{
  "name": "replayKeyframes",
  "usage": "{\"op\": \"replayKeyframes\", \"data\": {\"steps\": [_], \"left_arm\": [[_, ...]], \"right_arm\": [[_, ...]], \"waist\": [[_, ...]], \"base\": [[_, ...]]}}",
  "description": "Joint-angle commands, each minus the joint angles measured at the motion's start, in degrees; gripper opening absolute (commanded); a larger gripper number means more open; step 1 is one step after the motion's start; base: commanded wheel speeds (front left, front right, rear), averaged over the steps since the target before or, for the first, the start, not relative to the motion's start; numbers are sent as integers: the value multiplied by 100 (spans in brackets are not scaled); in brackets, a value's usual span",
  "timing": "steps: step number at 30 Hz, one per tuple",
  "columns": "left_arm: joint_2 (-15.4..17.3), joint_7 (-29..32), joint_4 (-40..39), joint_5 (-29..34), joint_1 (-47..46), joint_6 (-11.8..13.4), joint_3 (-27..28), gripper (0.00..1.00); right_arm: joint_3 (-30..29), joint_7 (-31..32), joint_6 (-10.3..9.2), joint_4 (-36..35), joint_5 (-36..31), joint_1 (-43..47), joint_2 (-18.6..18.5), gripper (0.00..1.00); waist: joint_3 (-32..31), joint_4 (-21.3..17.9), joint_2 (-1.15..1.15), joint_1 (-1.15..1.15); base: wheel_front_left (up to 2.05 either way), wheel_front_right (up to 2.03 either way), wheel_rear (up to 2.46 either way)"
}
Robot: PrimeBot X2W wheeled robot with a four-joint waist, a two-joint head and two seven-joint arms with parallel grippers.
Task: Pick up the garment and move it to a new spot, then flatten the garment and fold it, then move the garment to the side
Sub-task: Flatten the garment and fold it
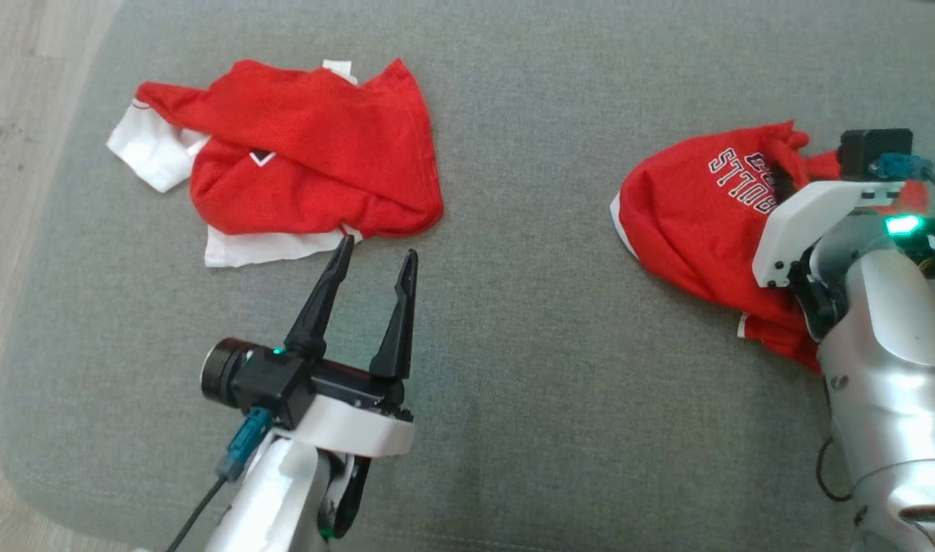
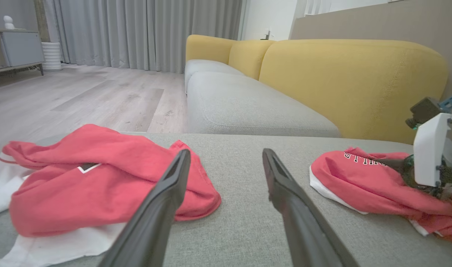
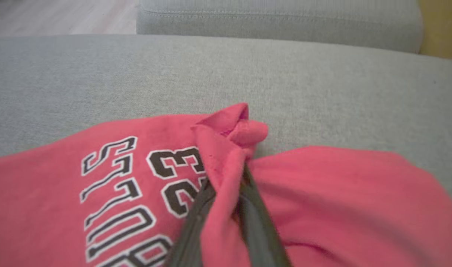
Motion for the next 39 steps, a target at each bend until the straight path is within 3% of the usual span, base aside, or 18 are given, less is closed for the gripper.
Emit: {"op": "replayKeyframes", "data": {"steps": [1,12,19,25,33,34,35,39], "left_arm": [[3,-36,-192,-32,-155,50,152,100],[2,-36,-197,-184,38,144,121,100],[2,-36,-263,-257,226,216,174,100],[2,-36,-314,-255,351,254,262,100],[2,-36,-347,-203,401,217,308,100],[2,-36,-337,-186,398,202,315,100],[2,-36,-327,-166,397,190,327,100],[2,-36,-292,-134,393,149,392,100]], "right_arm": [[230,-246,-4,-123,9,-249,-28,0],[983,-1106,-4,-54,214,-1319,-313,0],[1618,-2116,-4,-113,-660,-1920,-943,0],[2147,-2447,-4,-310,-650,-1172,-820,0],[2453,-2503,-4,-1228,-23,1401,-376,0],[2471,-2504,-4,-1344,10,1698,-327,55],[2399,-2465,-4,-1417,110,1970,-248,100],[2224,-2396,-4,-1790,199,2607,-100,100]], "waist": [[-107,20,0,0],[-677,206,0,0],[-940,321,0,0],[-1008,190,0,0],[-952,-262,0,0],[-949,-324,0,0],[-946,-393,0,0],[-981,-644,0,0]], "base": [[0,0,0],[0,0,0],[0,0,0],[0,0,0],[0,0,0],[0,0,0],[0,0,0],[0,0,0]]}}
